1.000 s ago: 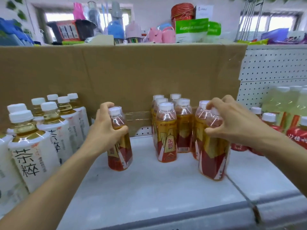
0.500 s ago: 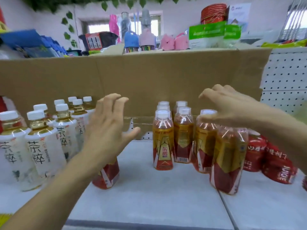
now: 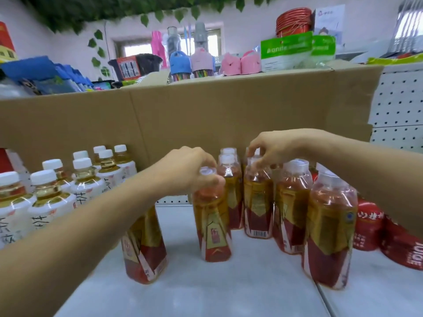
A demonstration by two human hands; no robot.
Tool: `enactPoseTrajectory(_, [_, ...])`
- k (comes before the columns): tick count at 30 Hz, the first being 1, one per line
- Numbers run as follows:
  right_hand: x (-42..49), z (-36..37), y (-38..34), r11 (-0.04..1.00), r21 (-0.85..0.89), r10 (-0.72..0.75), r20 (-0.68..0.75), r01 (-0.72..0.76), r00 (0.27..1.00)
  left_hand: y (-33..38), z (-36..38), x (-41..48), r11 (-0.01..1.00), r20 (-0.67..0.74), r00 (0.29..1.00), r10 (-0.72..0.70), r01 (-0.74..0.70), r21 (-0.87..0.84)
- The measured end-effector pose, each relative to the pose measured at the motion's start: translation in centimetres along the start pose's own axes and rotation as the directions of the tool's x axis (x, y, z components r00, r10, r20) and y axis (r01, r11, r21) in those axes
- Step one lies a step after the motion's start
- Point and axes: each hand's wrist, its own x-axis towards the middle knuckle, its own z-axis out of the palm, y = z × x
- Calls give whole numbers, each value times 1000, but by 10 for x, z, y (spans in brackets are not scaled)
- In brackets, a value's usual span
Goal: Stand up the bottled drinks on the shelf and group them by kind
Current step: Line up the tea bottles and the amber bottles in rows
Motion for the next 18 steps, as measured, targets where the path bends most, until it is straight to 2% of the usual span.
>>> enactPoseTrajectory(4, [1,-3,2,1000,25,-3,33,2,999,-12,-18,-12,997,193,981,-20,35,-75])
enactPoseTrajectory(8, [6,-6,2,999,33,7,92,-11,996,-13,-34,-1,995,366,930,24,15,-102])
enactPoseTrajectory(10, [10,-8,2,999,52,10,120,-16,993,-13,-38,19,983,348,936,62,3,-183])
enactPoseTrajectory(12, [12,-10,3,997,73,5,142,-15,990,-13,-30,50,970,241,968,68,-7,-243])
enactPoseTrajectory(14, [14,-12,4,996,94,-8,155,-7,988,-13,-14,82,974,187,974,129,-89,-208])
enactPoseTrajectory(18, [16,-11,9,994,105,-19,157,2,987,-14,10,120,965,377,897,229,-160,-206])
